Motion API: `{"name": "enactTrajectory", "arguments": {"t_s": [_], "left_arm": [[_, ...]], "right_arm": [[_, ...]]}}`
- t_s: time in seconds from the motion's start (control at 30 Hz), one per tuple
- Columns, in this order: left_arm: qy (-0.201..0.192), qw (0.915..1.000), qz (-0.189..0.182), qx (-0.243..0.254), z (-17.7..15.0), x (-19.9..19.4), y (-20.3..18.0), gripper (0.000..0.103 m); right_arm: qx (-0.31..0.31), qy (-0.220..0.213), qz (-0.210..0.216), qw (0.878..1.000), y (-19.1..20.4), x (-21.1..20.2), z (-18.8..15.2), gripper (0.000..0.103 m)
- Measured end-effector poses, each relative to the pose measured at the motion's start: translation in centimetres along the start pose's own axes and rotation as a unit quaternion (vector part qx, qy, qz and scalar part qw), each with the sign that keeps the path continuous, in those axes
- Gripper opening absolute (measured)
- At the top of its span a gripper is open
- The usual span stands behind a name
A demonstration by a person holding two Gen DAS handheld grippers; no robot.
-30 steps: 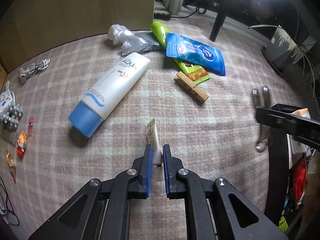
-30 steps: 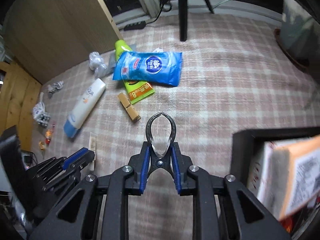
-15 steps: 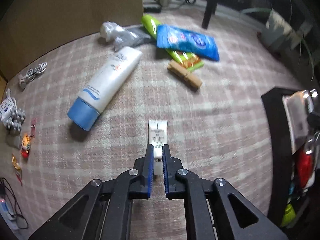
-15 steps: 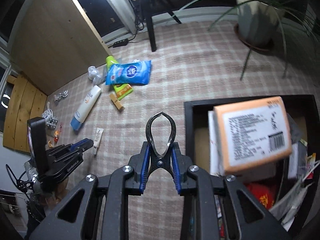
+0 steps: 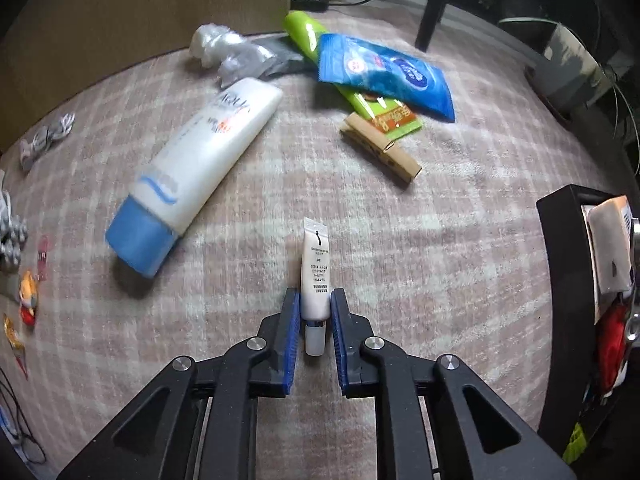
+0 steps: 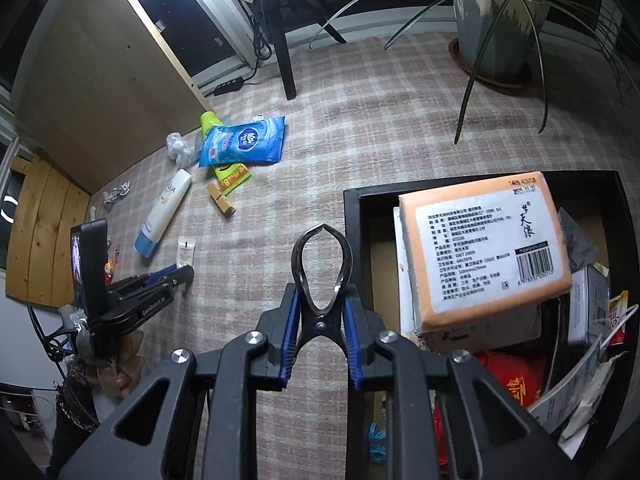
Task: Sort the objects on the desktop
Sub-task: 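Carry the clip and tube to the bin and open both tools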
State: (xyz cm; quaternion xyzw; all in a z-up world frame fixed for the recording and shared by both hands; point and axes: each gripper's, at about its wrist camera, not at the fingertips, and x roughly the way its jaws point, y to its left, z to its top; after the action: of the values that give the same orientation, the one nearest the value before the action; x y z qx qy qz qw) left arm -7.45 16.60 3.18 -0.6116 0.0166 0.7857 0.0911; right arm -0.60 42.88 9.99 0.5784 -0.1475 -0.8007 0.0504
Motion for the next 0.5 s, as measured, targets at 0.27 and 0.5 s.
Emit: {"name": "enactTrajectory", "arguments": {"t_s": [0.27,0.5], "left_arm": [[-0.012,0.9999,-0.001,0.006,0.1,-1.8,-0.7,0.014],[-0.042,0.9972,-0.032,0.053,-0.2,-6.3,-4.9,0.014]], "right_arm": [[0.005,-0.011,0.003,1.0,-1.0,-1.4,-0.2,0.021],[0.022,-0.029,-0.015,0.999,-4.4,-4.5,-1.1,0.021]]}}
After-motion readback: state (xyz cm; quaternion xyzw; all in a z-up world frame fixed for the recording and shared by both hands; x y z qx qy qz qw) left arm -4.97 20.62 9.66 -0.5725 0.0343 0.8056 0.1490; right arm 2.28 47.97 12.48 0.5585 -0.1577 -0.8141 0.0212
